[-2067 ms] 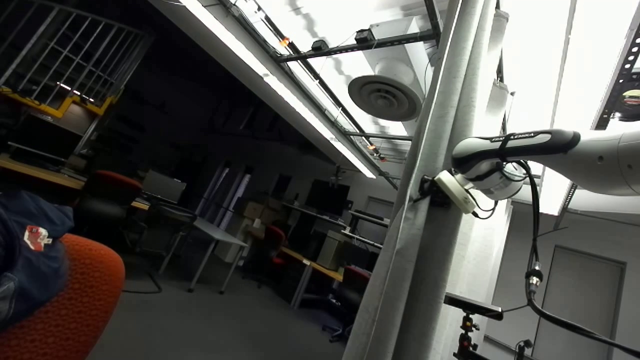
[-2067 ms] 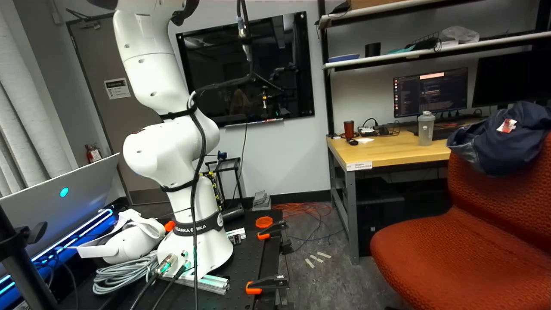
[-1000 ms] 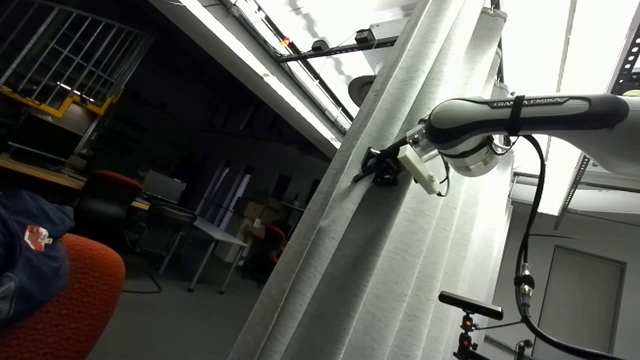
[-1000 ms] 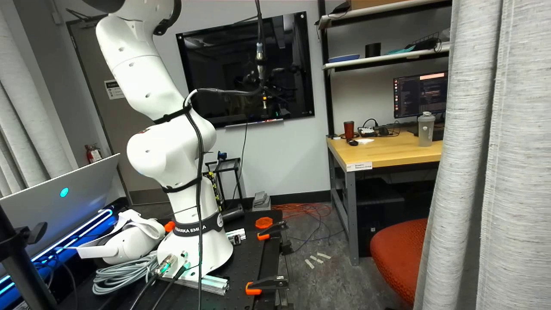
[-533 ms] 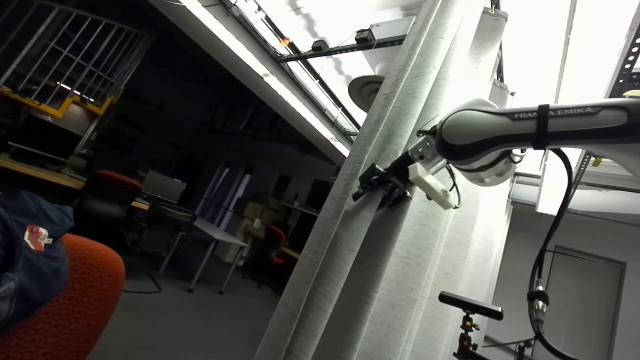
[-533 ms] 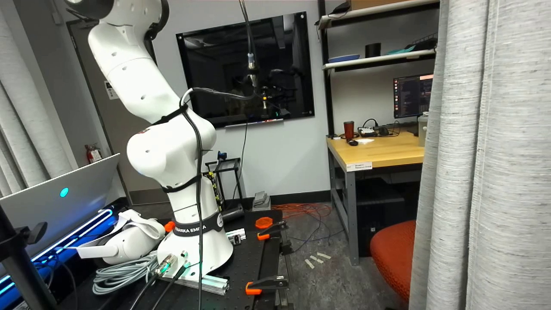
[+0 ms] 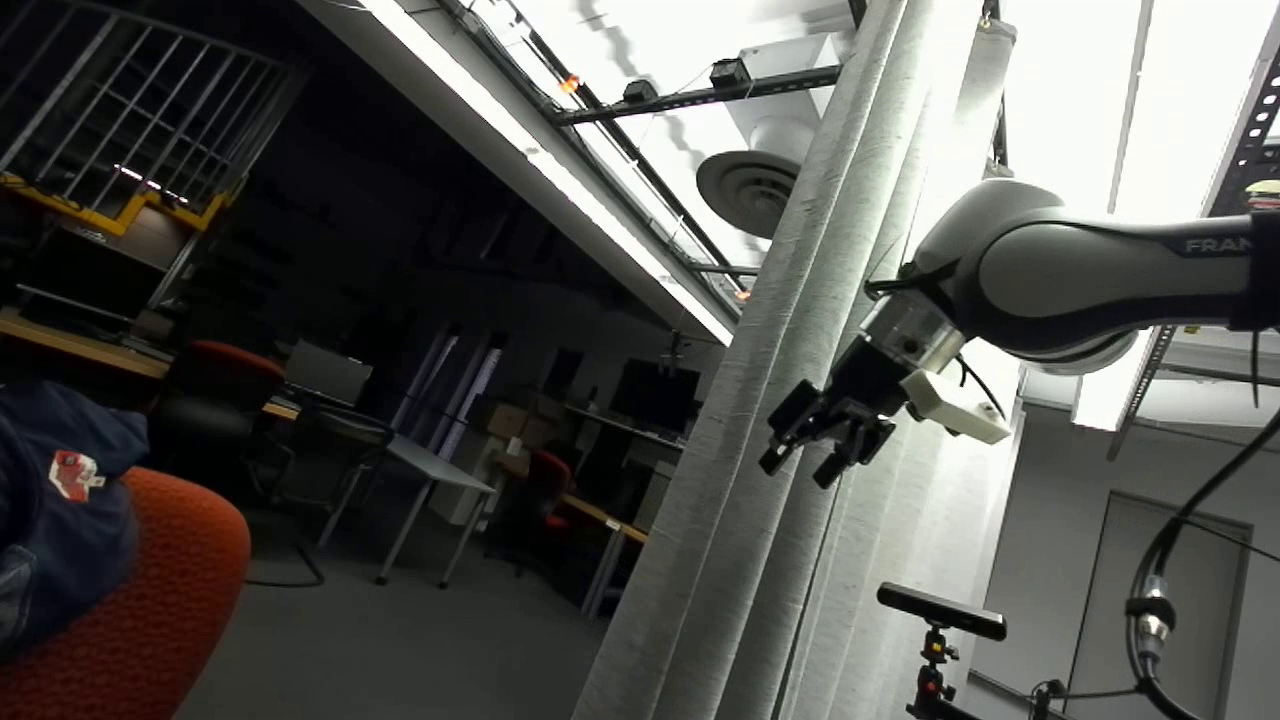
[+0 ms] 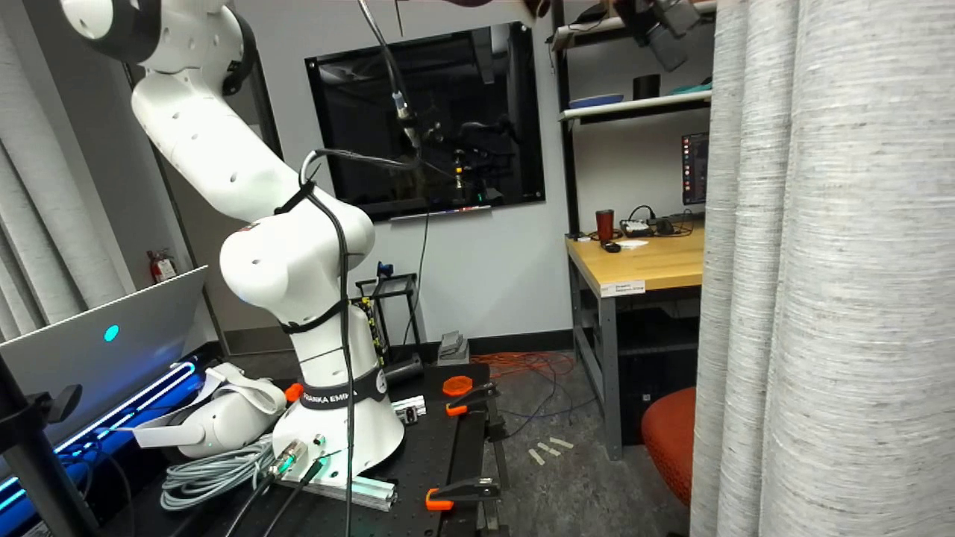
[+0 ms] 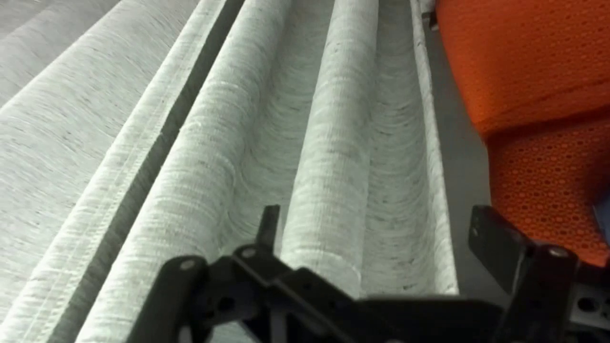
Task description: Slide the curtain to the right
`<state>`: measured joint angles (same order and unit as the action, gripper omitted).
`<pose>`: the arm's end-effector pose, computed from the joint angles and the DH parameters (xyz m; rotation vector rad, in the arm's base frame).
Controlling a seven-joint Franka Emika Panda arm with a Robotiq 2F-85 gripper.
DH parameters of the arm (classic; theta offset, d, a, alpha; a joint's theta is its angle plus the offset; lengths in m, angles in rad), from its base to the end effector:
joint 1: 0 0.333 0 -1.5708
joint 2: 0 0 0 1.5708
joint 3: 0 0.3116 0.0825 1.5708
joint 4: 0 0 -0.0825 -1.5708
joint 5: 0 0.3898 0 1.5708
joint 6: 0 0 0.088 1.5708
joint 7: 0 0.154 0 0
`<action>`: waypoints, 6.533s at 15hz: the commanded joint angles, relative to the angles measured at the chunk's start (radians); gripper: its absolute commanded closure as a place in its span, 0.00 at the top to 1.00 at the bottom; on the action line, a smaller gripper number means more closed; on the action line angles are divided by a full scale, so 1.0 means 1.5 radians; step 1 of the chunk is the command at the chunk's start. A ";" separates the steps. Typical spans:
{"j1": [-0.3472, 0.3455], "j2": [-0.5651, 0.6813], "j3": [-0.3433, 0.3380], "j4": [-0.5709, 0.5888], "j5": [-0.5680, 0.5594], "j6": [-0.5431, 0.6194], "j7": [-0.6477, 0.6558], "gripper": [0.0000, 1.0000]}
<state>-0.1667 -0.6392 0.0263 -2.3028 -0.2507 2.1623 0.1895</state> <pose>0.4205 -0.0774 0.5878 2.7890 -0.3417 0.7221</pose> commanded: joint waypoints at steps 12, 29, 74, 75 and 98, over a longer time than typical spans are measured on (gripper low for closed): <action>0.024 -0.066 0.066 0.010 0.014 0.149 0.068 1.00; -0.150 0.132 0.163 0.299 -0.044 0.312 0.250 1.00; -0.213 0.462 -0.175 0.627 -0.098 0.255 0.321 0.01; -0.208 0.468 -0.172 0.633 -0.123 0.252 0.337 0.01; -0.372 0.690 -0.196 0.925 0.056 0.122 0.293 0.01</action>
<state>-0.6633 0.3178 -0.2547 -0.9358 -0.2193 2.4194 0.6405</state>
